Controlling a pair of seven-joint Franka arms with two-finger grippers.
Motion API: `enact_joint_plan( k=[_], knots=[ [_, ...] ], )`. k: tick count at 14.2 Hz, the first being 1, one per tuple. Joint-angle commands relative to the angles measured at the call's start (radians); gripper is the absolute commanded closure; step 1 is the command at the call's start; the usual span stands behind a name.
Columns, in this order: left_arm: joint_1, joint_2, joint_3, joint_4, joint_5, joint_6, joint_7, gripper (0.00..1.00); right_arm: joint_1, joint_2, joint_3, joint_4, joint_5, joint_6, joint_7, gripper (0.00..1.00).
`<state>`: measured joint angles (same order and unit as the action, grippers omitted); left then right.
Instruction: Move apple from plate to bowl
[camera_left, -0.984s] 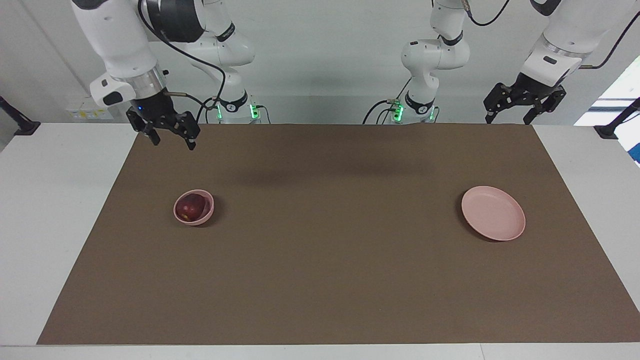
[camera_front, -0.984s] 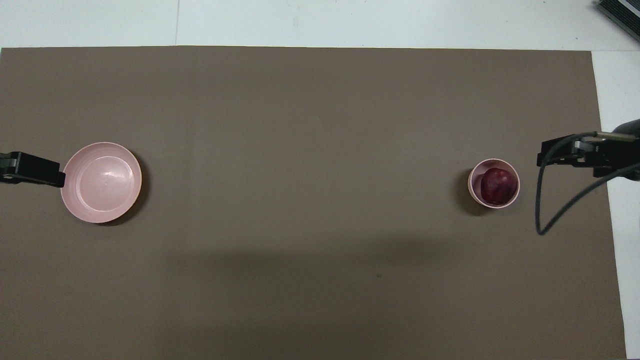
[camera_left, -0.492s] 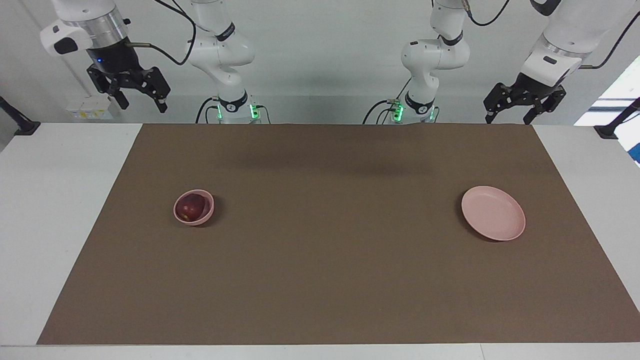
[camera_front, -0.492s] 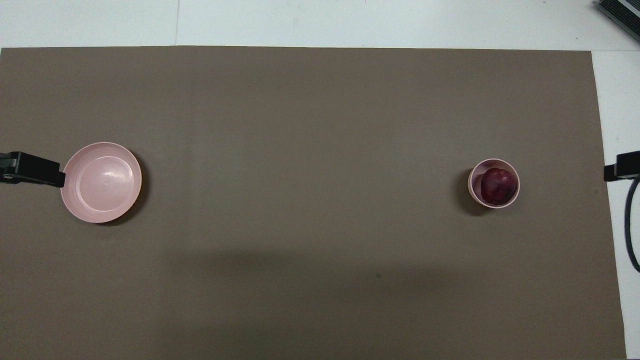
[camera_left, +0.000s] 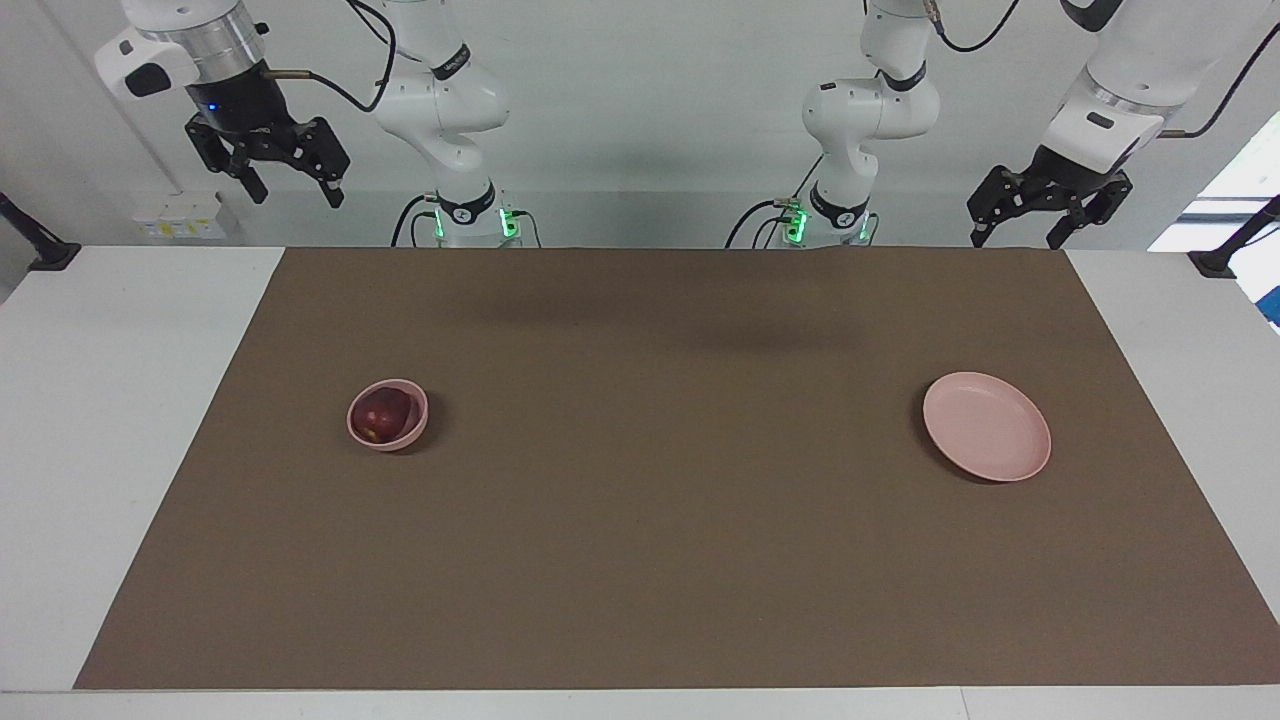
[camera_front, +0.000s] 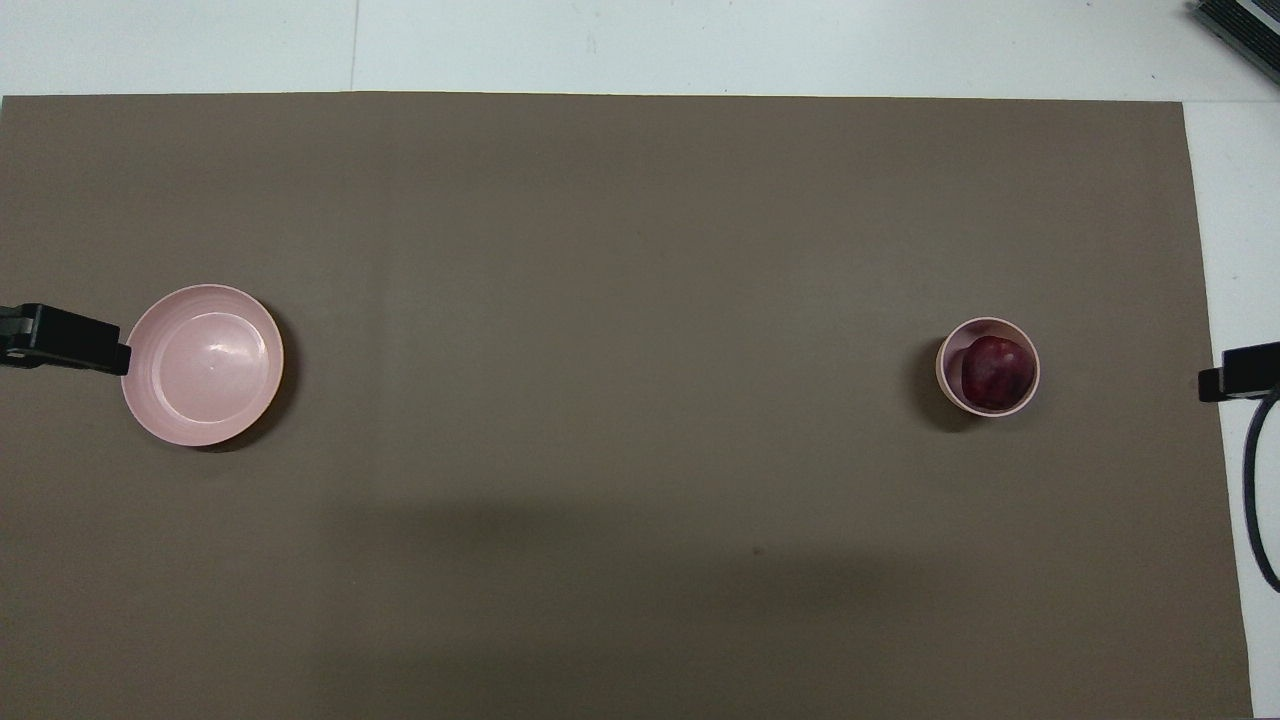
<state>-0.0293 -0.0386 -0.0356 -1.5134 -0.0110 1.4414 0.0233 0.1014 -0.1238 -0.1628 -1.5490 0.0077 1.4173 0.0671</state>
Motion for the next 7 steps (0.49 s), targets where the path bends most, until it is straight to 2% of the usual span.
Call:
enact_joint_plan(
  k=[1, 7],
  knots=[
    [0.011, -0.009, -0.003, -0.005, -0.012, 0.002, 0.003, 0.00, -0.005, -0.033, 0.003, -0.039, -0.006, 0.008, -0.023, 0.00],
    [0.009, -0.010, -0.003, -0.008, -0.012, 0.001, 0.001, 0.00, -0.006, -0.027, 0.005, -0.034, -0.025, 0.020, -0.023, 0.00]
  ],
)
